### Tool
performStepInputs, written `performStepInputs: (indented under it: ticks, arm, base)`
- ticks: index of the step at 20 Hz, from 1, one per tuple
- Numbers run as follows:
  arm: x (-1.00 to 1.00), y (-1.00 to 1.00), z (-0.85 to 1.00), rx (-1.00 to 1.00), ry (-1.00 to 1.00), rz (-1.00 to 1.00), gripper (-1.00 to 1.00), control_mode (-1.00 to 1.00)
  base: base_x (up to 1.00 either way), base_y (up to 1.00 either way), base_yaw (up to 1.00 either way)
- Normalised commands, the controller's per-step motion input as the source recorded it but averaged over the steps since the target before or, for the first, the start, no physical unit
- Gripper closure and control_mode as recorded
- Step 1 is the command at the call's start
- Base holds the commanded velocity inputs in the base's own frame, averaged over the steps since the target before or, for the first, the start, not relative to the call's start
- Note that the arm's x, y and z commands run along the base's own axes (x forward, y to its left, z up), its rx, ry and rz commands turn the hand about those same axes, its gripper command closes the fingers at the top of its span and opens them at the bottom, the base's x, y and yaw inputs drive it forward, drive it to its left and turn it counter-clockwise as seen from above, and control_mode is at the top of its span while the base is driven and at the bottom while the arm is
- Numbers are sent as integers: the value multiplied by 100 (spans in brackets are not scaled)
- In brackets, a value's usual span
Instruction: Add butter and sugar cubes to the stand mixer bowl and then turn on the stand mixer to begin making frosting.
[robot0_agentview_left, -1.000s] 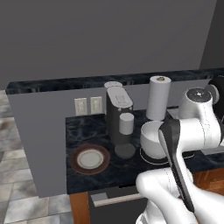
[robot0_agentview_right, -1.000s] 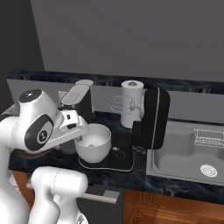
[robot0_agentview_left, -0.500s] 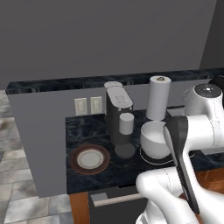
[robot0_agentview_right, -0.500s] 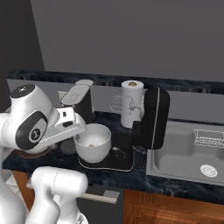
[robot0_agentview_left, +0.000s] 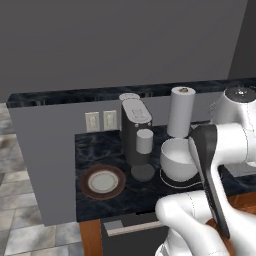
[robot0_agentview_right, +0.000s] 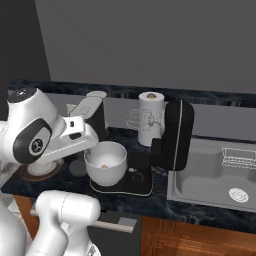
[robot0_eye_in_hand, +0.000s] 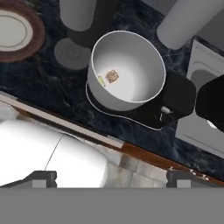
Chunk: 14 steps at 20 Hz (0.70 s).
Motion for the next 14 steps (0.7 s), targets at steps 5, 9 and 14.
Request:
performStepInputs:
  ticks: [5, 9, 14]
  arm:
    - [-3, -34, 18, 3, -7, -4, -100, -100]
    - [-3, -49, 16, 5, -12, -4, -100, -100]
    - [-6, -65, 2, 5, -17, -3, -100, -100]
  base:
    - [0, 0, 0]
    - [0, 0, 0]
    - [0, 0, 0]
